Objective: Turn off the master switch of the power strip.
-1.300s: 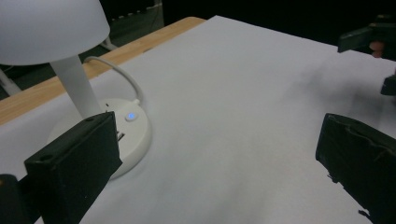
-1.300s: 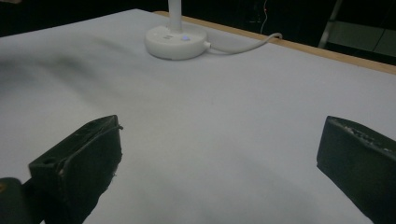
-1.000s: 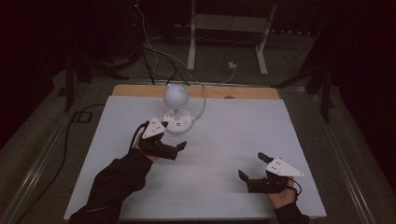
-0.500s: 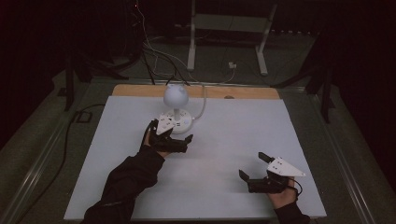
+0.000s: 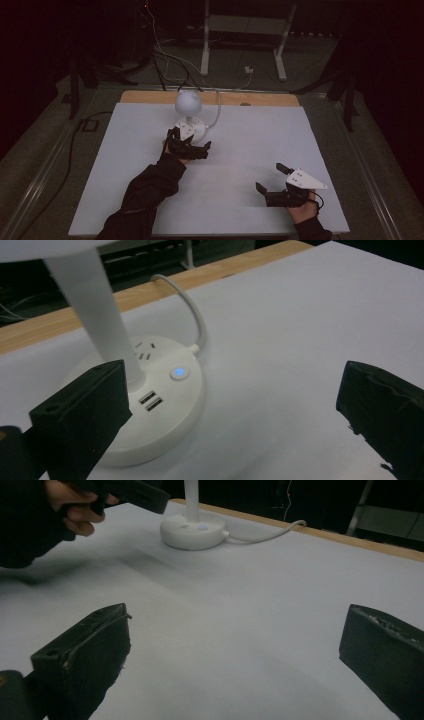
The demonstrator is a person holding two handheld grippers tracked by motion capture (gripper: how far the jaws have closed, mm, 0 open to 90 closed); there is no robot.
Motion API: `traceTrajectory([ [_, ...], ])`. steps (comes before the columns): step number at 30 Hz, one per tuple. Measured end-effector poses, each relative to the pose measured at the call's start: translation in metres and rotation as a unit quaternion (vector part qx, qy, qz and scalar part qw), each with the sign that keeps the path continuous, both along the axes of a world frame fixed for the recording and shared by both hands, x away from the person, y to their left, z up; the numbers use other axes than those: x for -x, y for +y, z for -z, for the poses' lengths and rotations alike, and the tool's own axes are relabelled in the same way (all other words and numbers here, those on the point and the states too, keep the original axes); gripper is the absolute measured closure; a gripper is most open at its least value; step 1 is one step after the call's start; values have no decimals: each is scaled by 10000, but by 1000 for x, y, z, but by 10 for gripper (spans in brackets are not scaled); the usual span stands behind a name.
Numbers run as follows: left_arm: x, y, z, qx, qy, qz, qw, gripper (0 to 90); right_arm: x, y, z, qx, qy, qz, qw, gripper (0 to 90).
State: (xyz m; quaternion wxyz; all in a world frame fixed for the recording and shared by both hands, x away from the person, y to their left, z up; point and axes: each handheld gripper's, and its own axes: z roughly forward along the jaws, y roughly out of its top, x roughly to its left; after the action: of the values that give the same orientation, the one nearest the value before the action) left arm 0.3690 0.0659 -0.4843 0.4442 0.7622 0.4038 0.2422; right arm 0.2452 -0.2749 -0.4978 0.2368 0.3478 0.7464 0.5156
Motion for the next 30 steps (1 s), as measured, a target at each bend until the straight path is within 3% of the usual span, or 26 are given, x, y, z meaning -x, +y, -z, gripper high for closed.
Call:
traceTrajectory([
  [8, -11, -9, 4, -20, 19, -78, 10000, 74, 1, -1, -1, -27, -3, -7, 10000, 0],
  [13, -16, -12, 6, -53, -30, -101, 9999, 170, 1, -1, -1, -42, -10, -24, 10000, 0],
  [21, -22, -15, 13, -235, -188, -143, 9994, 422, 0, -2, -1, -103, 36, -48, 9999, 0],
  [23, -23, -15, 13, -262, -200, -152, 9993, 448, 0, -2, -1, -112, 45, -47, 9999, 0],
  [27, -26, -16, 15, -319, -186, -174, 9992, 599, 1, -2, -1, -120, 34, -44, 9999, 0],
  [29, -27, -15, 16, -334, -182, -217, 9990, 614, 1, -2, -1, -120, 35, -42, 9999, 0],
  [30, -28, -15, 16, -323, -143, -200, 9992, 682, 1, -2, -2, -128, 31, -52, 9999, 0],
])
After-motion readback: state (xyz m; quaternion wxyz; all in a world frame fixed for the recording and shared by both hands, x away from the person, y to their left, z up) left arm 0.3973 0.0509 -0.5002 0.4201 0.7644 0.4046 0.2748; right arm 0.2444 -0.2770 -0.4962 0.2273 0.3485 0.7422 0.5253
